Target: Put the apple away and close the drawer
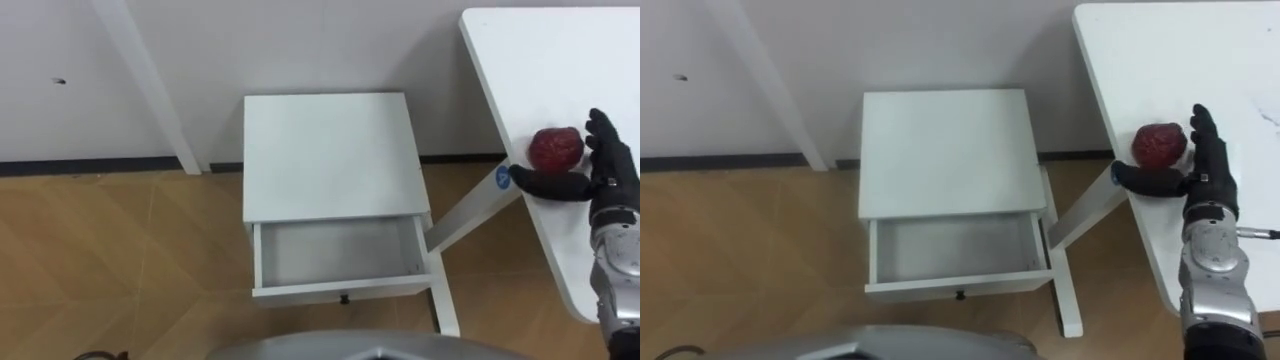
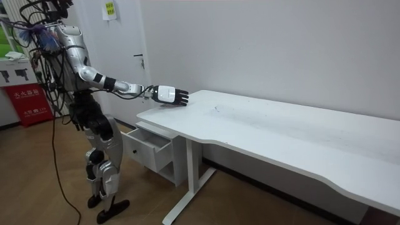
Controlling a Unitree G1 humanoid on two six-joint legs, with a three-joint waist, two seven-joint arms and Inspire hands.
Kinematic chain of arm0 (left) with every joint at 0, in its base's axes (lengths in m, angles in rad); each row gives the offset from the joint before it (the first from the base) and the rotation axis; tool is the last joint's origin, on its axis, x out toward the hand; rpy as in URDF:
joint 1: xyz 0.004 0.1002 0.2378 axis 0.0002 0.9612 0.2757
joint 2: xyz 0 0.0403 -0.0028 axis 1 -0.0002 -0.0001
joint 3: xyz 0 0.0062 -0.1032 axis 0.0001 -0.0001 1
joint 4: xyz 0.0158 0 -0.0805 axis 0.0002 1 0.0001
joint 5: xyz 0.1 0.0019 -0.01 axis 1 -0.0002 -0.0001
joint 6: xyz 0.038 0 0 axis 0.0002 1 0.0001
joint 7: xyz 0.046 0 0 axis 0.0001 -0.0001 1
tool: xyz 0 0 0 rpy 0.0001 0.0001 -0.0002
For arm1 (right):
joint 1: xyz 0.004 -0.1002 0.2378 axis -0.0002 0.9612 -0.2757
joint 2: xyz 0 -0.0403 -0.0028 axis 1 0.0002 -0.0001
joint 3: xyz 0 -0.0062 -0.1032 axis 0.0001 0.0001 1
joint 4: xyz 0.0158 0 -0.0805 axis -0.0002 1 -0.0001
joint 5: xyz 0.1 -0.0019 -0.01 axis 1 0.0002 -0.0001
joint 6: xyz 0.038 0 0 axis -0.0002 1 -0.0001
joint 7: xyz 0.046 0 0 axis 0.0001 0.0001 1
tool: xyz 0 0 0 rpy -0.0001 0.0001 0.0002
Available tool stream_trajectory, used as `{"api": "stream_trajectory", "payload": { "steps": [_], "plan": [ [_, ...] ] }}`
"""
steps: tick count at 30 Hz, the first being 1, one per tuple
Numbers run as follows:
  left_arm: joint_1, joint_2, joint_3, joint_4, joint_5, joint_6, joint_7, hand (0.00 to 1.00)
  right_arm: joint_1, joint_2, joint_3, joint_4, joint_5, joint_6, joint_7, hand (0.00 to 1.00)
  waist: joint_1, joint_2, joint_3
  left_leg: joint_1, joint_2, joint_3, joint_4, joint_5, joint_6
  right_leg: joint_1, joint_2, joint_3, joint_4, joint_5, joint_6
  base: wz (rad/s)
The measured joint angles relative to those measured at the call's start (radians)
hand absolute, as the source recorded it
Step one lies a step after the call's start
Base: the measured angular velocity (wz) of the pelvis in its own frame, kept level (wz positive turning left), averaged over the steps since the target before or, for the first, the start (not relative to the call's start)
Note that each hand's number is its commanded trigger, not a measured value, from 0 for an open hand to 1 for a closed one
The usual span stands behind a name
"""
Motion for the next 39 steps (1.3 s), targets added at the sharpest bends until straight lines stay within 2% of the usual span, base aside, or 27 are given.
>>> {"api": "stream_trajectory", "payload": {
  "steps": [1,2,3,4,8,12,18,24,32,34,39],
  "plan": [
    [0.000,0.000,0.000,-0.001,0.000,-0.002,0.000,0.00,0.000,0.000,0.000,0.001,-0.002,0.000,0.000,0.00,0.000,0.000,0.0000,0.000,0.000,0.000,0.000,0.000,0.000,0.000,0.000,0.000,0.000,0.000,0.000,0.00],
    [0.000,0.000,0.000,-0.001,0.000,-0.003,0.000,0.00,0.000,0.000,0.000,0.002,-0.002,-0.001,0.000,0.06,0.000,0.000,0.0001,0.000,0.000,0.000,0.000,0.000,0.000,0.000,0.000,0.000,0.000,0.000,0.000,0.00],
    [0.001,0.000,0.001,-0.001,0.000,-0.005,-0.001,0.00,0.000,0.000,0.000,0.003,-0.005,-0.002,0.000,0.45,0.000,0.000,0.0001,0.000,0.000,0.000,0.000,0.000,0.000,0.001,0.000,0.000,-0.002,0.000,0.000,0.00],
    [0.002,0.001,0.002,-0.001,0.001,-0.007,-0.003,0.00,0.000,0.000,-0.002,0.012,-0.006,-0.011,0.000,1.00,-0.001,-0.001,-0.0002,0.000,0.000,0.000,0.000,0.000,0.000,0.005,0.000,-0.001,-0.009,0.001,0.001,0.00],
    [0.007,0.001,0.003,-0.001,0.002,-0.007,-0.014,0.00,0.001,0.000,-0.008,0.026,-0.046,-0.021,-0.004,1.00,-0.007,-0.004,-0.0017,0.005,-0.001,-0.004,-0.001,0.000,0.000,0.020,0.001,-0.001,-0.025,0.006,0.002,0.01],
    [0.006,0.001,0.002,-0.002,0.001,-0.007,-0.013,0.00,-0.018,-0.002,-0.068,0.066,-0.107,-0.025,-0.021,1.00,-0.008,-0.006,-0.0020,0.008,-0.001,-0.005,-0.001,0.000,0.000,0.031,0.001,-0.007,-0.033,0.014,0.005,0.02],
    [0.007,0.001,0.002,-0.003,0.001,-0.007,-0.013,0.00,-0.041,-0.004,-0.115,0.096,-0.129,-0.012,-0.028,1.00,-0.009,-0.009,-0.0019,0.006,0.001,-0.009,0.000,-0.001,0.001,0.034,0.002,-0.022,-0.032,0.014,0.005,0.05],
    [0.011,0.001,0.002,-0.002,0.001,-0.007,-0.014,0.00,-0.042,-0.004,-0.117,0.102,-0.130,0.008,-0.014,1.00,-0.006,-0.012,-0.0010,0.005,0.000,-0.011,0.002,-0.003,0.004,0.034,0.001,-0.025,-0.032,0.014,0.005,0.02],
    [0.001,0.001,-0.004,-0.001,-0.001,-0.007,-0.011,0.00,-0.042,-0.002,-0.076,0.077,-0.131,0.011,0.003,1.00,-0.002,-0.015,0.0013,0.004,-0.001,-0.007,0.007,-0.007,0.009,0.030,-0.001,-0.020,-0.030,0.014,0.007,-0.01],
    [-0.010,0.002,-0.028,0.000,0.000,-0.007,-0.013,0.00,-0.042,0.000,-0.042,0.040,-0.134,0.017,0.025,1.00,-0.003,-0.015,0.0016,0.000,-0.001,-0.008,0.007,-0.007,0.009,0.027,-0.001,-0.022,-0.031,0.014,0.007,0.00],
    [-0.029,0.002,-0.038,-0.001,0.007,-0.005,-0.035,0.00,-0.042,0.006,0.038,-0.061,-0.193,0.032,0.078,1.00,0.000,-0.015,0.0021,-0.017,-0.001,-0.014,0.009,-0.006,0.009,0.015,-0.002,-0.030,-0.031,0.014,0.007,0.04]
  ]
}}
